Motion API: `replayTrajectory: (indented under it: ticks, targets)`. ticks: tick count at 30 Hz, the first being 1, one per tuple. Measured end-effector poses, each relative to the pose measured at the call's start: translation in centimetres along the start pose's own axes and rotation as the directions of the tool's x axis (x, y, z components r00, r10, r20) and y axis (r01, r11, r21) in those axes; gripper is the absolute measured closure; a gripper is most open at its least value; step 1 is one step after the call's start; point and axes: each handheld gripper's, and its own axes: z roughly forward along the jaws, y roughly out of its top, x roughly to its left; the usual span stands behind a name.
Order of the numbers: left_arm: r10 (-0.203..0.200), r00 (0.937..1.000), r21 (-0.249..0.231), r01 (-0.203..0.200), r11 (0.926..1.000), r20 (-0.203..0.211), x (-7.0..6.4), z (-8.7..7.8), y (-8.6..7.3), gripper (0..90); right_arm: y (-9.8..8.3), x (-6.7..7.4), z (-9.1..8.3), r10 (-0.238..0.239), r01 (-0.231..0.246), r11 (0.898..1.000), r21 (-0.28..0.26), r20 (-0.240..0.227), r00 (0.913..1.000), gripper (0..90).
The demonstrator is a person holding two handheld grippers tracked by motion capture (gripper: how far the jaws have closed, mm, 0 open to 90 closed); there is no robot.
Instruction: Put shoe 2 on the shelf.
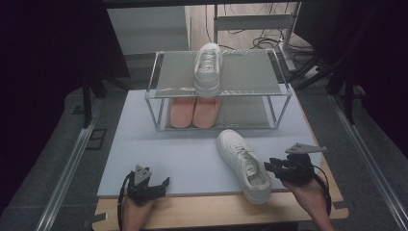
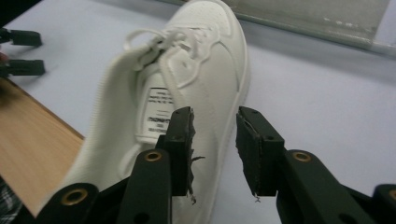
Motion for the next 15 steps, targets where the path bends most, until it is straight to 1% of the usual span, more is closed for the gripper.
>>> replayTrajectory:
  ticks: [3, 6, 10, 15]
  targets:
    - [0.0, 1.0, 0.0, 0.0, 1.0, 0.0, 0.0, 0.0, 0.0, 11.2, 0.1, 0.4, -0.1, -0.005, 0.005, 1.0, -0.005, -0.024, 0.9997, 63.2]
    - [0.0, 1.0, 0.0, 0.0, 1.0, 0.0, 0.0, 0.0, 0.0, 11.2, 0.3, 0.7, 0.2, -0.017, 0.017, 1.0, -0.002, -0.032, 0.9993, 60.5]
    - [0.0, 1.0, -0.001, 0.0, 1.0, 0.001, 0.0, 0.0, 0.0, 11.2, 0.5, 0.7, 1.0, -0.022, 0.022, 1.0, -0.002, -0.041, 0.9989, 57.9]
    - [0.0, 1.0, -0.002, 0.0, 1.0, 0.001, 0.0, 0.0, 0.0, 11.2, 0.8, 0.6, 2.2, -0.022, 0.022, 1.0, 0.006, -0.05, 0.9985, 57.1]
